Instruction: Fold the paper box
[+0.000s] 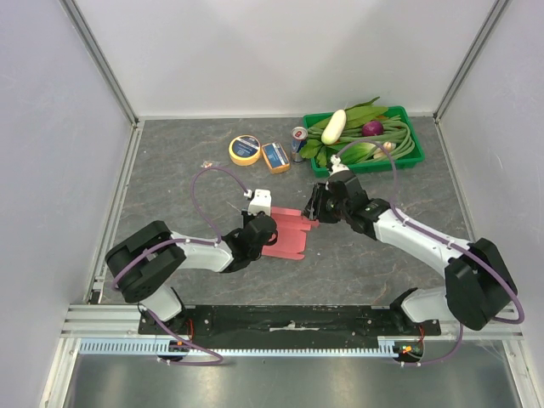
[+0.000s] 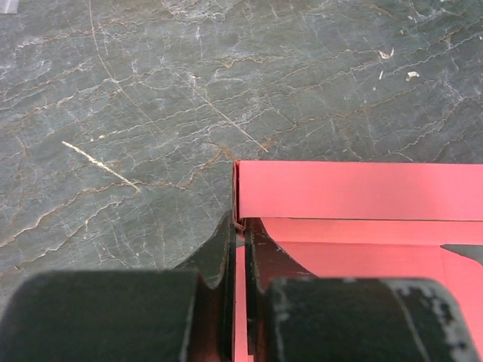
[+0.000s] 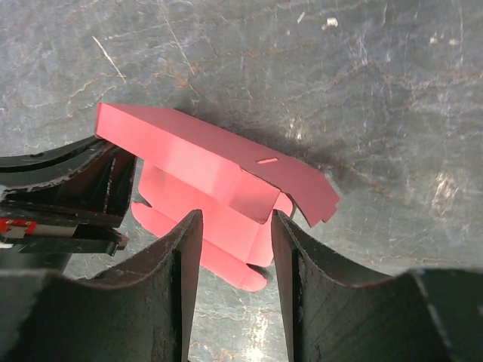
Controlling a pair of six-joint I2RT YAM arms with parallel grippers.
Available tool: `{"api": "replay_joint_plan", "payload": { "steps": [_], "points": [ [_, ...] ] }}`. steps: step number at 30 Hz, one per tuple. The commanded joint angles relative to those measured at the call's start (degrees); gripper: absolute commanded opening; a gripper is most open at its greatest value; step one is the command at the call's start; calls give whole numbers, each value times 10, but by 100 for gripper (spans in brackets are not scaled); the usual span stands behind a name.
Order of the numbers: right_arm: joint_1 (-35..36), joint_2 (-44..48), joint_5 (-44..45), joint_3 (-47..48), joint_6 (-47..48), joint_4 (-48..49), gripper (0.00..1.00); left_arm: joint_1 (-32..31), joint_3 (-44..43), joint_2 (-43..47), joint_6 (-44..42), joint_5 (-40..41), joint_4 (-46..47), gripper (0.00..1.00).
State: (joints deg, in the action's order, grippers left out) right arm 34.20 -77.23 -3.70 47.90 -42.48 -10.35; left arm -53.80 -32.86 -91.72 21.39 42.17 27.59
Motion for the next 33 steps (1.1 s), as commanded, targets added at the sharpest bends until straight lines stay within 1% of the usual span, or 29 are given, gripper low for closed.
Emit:
{"api": "replay_joint_plan", "payload": {
  "steps": [1, 4, 13, 17, 21, 29, 33],
  "points": [
    [22, -8, 33, 25, -46, -9, 49, -3, -16, -7, -19, 48, -7, 2],
    [37, -9, 61, 31, -43, -17, 48, -3, -18, -6, -20, 63, -17, 2],
    [45, -8, 84, 64, -14, -40, 46, -5, -12, -2, -12, 71, -24, 2],
    [46, -34, 74, 81, -10, -31, 45, -5, -12, -3, -10, 69, -25, 2],
    [46, -59, 85, 83, -16, -20, 45, -6, -10, 1, -9, 69, -25, 2],
    [45, -80, 81, 61, -24, 25, 44, -6, -6, 3, -2, 63, -28, 2],
    [45, -88, 64, 53, -46, 47, 43, -6, -4, 4, 3, 60, -29, 2]
  ]
}}
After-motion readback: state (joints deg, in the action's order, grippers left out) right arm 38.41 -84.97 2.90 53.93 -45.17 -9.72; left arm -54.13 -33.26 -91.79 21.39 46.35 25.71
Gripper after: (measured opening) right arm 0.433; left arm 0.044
